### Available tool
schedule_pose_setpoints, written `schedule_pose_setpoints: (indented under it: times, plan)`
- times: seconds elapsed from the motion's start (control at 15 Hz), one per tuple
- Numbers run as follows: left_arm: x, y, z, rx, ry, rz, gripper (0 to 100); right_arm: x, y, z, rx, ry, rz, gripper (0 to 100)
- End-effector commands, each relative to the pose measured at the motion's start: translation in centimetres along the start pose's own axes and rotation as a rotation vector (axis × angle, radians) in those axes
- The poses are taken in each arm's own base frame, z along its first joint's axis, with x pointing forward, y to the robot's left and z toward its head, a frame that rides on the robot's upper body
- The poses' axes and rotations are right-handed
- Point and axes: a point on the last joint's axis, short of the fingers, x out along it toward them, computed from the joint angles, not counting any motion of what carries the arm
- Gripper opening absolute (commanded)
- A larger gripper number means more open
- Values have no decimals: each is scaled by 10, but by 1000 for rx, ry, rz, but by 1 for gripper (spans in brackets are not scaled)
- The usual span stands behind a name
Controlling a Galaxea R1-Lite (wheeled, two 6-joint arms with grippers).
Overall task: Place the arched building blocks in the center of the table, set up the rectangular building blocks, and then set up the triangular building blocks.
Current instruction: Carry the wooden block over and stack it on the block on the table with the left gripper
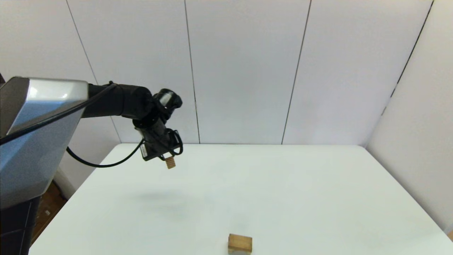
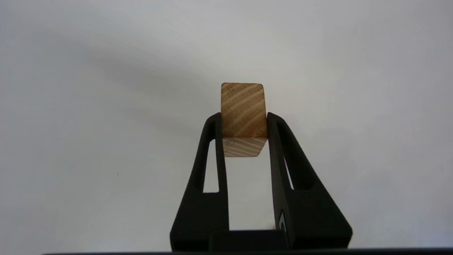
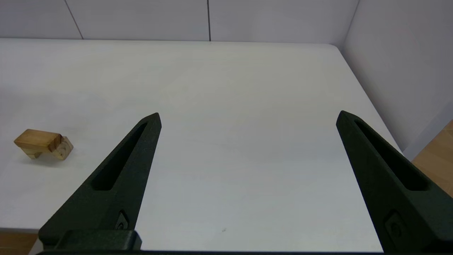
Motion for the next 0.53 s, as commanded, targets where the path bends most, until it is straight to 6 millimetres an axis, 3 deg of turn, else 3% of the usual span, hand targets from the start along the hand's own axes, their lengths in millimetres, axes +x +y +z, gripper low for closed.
schedule_pose_setpoints:
  times: [0.07,0.33,0.53]
  plan:
    - [-44,-43,-51,262,-1,-113,0,0,0,0,0,2,1,100]
    - [-57,-76,-104,691,77,-258,0,0,0,0,0,2,1,100]
    - [-65,-88,-129,970,108,-362,0,0,0,0,0,2,1,100]
